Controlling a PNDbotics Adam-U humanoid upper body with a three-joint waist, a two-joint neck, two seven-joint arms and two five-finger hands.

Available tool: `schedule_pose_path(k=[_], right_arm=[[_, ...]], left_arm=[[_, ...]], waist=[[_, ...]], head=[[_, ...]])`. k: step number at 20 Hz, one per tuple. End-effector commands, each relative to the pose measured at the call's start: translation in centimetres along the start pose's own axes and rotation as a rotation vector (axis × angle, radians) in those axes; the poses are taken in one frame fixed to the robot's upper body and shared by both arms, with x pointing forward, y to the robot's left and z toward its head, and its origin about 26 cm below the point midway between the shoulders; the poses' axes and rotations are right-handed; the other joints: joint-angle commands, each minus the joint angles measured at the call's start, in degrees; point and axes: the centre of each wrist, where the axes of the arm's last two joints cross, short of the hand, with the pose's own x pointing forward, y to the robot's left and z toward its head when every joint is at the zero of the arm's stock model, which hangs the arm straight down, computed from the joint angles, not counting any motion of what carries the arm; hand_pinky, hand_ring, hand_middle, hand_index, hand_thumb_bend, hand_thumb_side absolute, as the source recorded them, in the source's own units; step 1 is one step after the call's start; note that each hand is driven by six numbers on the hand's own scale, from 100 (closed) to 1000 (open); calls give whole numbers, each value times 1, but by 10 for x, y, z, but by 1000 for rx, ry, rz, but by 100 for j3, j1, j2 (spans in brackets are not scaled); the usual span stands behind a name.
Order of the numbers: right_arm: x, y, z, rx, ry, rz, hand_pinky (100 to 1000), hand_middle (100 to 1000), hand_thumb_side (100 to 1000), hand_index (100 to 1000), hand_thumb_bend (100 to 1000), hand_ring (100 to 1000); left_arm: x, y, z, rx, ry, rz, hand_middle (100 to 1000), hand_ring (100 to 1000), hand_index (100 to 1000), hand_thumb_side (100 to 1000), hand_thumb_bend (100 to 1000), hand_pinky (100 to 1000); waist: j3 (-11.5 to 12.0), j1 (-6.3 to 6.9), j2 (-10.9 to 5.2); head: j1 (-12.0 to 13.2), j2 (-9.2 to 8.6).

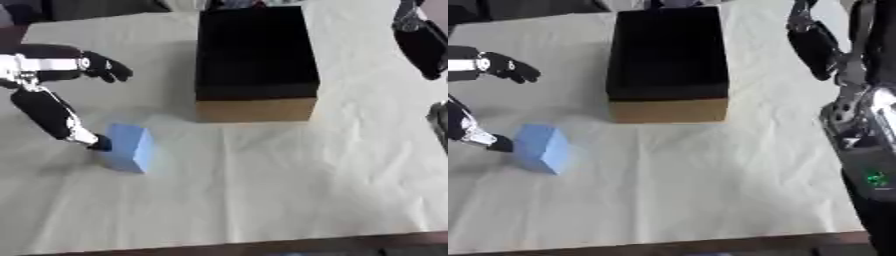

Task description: Pick up objects on the table and place them in the box.

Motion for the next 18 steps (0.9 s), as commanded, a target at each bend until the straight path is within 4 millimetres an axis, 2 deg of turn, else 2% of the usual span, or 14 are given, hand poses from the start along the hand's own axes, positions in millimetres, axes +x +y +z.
schedule_pose_path(k=[1,6,11,18], right_arm=[[4,-6,-4,-24,-18,-15,810,647,344,849,100,752],[5,-6,-4,-25,-17,-23,810,646,345,850,100,752],[4,-5,-4,-29,-11,-23,809,645,343,850,100,751],[5,-5,-3,-28,-6,-23,809,643,342,849,100,751]], left_arm=[[-4,6,0,-3,18,-13,898,944,981,234,686,1000],[-8,2,-9,-43,17,-8,899,946,981,244,709,1000],[-13,-1,-12,-59,15,3,899,947,984,261,677,1000],[-14,-9,-16,-89,-8,-3,892,946,979,252,710,1000]], waist=[[-7,-13,-79],[-24,-3,-46],[-25,0,-41],[-32,2,-52]], head=[[12,-26],[10,-29],[-13,7],[-89,67]])
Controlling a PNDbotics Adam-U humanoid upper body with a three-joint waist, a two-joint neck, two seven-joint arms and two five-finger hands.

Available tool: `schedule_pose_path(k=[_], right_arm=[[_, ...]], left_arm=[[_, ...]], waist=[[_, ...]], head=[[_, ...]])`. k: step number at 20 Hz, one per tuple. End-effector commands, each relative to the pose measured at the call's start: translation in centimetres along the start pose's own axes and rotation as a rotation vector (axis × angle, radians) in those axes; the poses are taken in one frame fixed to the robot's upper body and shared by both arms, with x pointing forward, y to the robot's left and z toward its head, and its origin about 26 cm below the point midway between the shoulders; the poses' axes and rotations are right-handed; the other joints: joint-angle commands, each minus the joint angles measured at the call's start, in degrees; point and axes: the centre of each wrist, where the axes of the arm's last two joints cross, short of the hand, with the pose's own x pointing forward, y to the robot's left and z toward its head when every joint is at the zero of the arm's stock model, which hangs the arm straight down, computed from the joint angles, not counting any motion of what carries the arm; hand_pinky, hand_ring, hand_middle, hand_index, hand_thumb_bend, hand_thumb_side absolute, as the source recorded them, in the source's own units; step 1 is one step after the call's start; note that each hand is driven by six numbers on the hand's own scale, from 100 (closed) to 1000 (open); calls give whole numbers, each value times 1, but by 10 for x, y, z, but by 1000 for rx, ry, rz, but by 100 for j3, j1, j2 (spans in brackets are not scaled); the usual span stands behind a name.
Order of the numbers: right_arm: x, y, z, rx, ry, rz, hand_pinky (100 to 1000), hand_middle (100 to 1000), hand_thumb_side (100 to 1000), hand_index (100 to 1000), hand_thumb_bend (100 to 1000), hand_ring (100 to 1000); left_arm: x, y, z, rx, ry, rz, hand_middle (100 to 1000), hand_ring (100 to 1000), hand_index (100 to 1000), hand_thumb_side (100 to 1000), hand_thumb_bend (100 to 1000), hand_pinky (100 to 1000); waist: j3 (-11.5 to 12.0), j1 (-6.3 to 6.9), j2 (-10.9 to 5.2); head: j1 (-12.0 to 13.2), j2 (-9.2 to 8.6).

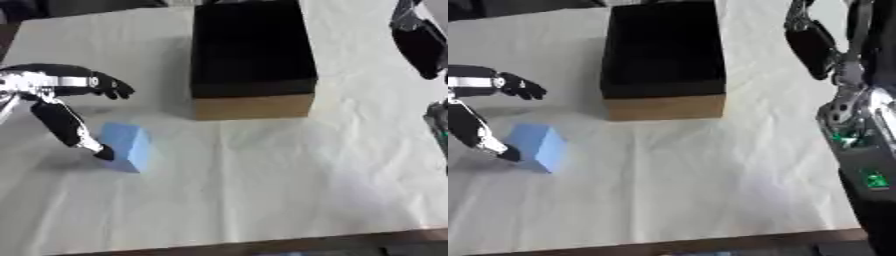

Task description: Pick up objects on the table and place them in the box.

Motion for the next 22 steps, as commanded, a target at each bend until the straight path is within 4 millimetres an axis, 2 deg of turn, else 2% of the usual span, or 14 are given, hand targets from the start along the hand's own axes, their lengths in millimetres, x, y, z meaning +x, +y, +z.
schedule_pose_path(k=[1,9,15,19,22], right_arm=[[4,-5,-3,-24,-12,-9,809,642,342,848,100,750],[5,-5,-3,-23,-9,-18,809,640,345,848,100,750],[5,-4,-2,-23,-7,-21,810,639,344,849,100,750],[5,-4,-2,-22,-7,-24,811,638,343,849,100,751],[5,-4,-2,-24,-5,-23,812,639,343,849,100,752]], left_arm=[[-1,2,4,-1,15,-23,889,945,976,246,716,1000],[0,-3,-6,5,74,-86,885,939,965,232,707,1000],[2,-4,-11,31,103,-134,825,913,906,196,680,1000],[4,-5,-13,39,91,-132,789,888,878,170,628,1000],[5,-6,-15,45,79,-112,647,821,776,119,528,1000]], waist=[[-10,-22,-103],[-19,-37,-88],[-27,-42,-70],[-24,-44,-62],[-32,-54,-59]], head=[[-30,51],[-7,-32],[3,-68],[12,-78],[12,-91]])
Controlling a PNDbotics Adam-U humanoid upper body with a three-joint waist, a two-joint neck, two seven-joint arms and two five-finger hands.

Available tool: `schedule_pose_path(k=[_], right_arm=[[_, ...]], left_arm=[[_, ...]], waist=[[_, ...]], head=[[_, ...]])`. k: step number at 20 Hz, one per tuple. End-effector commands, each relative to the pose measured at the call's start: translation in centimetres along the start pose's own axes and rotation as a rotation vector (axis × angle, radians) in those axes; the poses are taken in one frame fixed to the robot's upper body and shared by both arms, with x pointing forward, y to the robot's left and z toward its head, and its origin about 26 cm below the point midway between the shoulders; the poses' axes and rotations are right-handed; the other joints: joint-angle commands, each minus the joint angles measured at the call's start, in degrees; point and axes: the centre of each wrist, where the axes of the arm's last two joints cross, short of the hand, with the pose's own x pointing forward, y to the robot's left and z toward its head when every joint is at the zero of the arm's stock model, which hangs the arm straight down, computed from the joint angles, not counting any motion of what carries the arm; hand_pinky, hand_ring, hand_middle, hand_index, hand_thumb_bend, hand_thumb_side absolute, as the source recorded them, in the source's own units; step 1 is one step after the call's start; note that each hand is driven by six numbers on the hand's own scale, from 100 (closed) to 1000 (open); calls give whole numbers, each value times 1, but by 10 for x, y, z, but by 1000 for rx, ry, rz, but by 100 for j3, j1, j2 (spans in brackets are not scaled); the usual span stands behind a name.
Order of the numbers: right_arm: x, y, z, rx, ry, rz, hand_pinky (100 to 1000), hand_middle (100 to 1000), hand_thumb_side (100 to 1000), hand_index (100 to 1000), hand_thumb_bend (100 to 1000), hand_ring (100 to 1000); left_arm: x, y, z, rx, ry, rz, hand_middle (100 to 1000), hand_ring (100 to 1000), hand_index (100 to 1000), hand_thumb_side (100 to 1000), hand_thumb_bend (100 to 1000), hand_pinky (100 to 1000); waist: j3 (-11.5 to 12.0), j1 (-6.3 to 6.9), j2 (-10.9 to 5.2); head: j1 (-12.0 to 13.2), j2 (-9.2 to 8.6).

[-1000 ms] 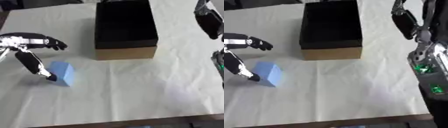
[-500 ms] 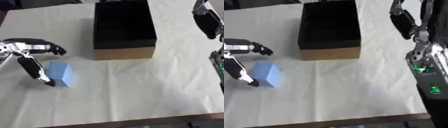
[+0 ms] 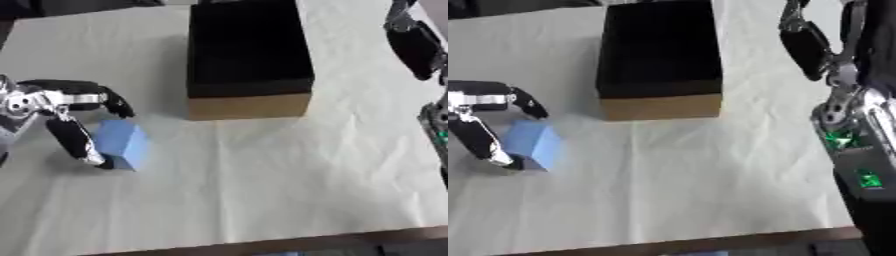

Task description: Pick up objects on the table and place them in the box.

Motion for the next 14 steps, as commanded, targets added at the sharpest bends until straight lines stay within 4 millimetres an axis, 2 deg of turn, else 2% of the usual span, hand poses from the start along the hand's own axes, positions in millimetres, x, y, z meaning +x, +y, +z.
schedule_pose_path(k=[1,3,6,9,14], right_arm=[[3,-6,-4,-28,-11,-8,812,639,343,850,100,752],[3,-6,-4,-27,-10,-8,812,639,344,850,100,752],[2,-5,-3,-24,-7,-6,813,639,345,850,100,752],[2,-5,-3,-24,-6,-5,813,639,345,849,100,752],[1,-5,-3,-27,-8,-1,812,638,341,849,100,752]], left_arm=[[0,7,6,31,1,4,622,808,758,105,504,1000],[2,8,7,41,-4,17,584,783,726,100,421,961],[7,12,13,72,-5,21,561,754,706,100,229,930],[13,19,22,112,-5,14,553,735,698,100,122,914],[18,30,38,203,4,-16,539,708,678,100,100,891]], waist=[[0,-29,-94],[8,-32,-99],[33,-40,-116],[54,-46,-137],[82,-40,-181]], head=[[13,-68],[4,-66],[-4,-64],[-4,-67],[-9,-71]])
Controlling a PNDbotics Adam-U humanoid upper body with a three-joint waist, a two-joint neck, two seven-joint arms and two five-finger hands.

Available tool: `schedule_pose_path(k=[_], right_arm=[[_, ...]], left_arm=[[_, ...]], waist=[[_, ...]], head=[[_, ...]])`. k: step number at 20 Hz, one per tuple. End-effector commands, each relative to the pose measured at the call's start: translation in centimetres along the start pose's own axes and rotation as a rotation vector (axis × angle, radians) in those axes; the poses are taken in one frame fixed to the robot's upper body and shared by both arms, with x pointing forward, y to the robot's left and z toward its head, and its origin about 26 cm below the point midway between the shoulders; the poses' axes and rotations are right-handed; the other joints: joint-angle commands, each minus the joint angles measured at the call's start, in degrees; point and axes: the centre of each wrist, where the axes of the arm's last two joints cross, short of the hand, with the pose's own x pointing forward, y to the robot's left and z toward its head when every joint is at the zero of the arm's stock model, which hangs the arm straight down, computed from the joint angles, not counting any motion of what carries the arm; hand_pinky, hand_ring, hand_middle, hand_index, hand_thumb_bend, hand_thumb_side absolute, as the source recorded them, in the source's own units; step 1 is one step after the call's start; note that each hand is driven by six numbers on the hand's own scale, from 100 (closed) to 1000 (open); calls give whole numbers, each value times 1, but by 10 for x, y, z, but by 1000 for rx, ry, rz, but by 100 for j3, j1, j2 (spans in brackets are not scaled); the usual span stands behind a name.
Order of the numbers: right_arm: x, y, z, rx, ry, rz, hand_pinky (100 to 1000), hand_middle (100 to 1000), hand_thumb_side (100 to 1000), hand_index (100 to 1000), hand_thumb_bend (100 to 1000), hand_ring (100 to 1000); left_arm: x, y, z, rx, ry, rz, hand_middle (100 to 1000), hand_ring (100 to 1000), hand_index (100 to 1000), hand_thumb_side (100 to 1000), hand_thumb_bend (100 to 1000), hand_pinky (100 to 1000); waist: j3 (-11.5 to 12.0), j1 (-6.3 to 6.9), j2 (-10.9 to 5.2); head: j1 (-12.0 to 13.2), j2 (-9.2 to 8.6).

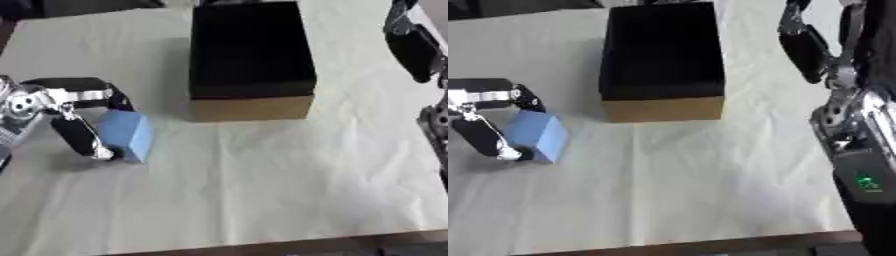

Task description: Pick up objects on the table and place them in the box.

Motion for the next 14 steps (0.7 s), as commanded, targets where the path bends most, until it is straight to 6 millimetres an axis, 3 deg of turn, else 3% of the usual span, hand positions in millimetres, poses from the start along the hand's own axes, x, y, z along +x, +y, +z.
schedule_pose_path(k=[1,7,12,13,14], right_arm=[[1,-6,-3,-28,-14,2,812,638,341,849,100,752],[3,-6,-5,-31,-23,-3,812,638,339,848,100,752],[6,-7,-6,-38,-34,-19,811,637,339,848,100,751],[6,-7,-7,-38,-36,-24,811,636,340,849,100,751],[7,-7,-7,-38,-37,-27,811,636,321,849,100,751]], left_arm=[[2,23,22,112,23,-47,538,707,677,100,100,890],[21,58,48,310,-55,-40,529,702,674,102,100,898],[32,81,58,422,-106,-16,524,698,672,134,100,894],[34,84,59,442,-112,-14,523,697,671,244,100,891],[35,87,59,461,-116,-14,523,697,671,140,100,891]], waist=[[18,-6,-151],[-14,11,-184],[-122,20,-166],[-145,21,-154],[-163,23,-142]], head=[[-5,-36],[51,-80],[142,-195],[156,-221],[163,-244]])
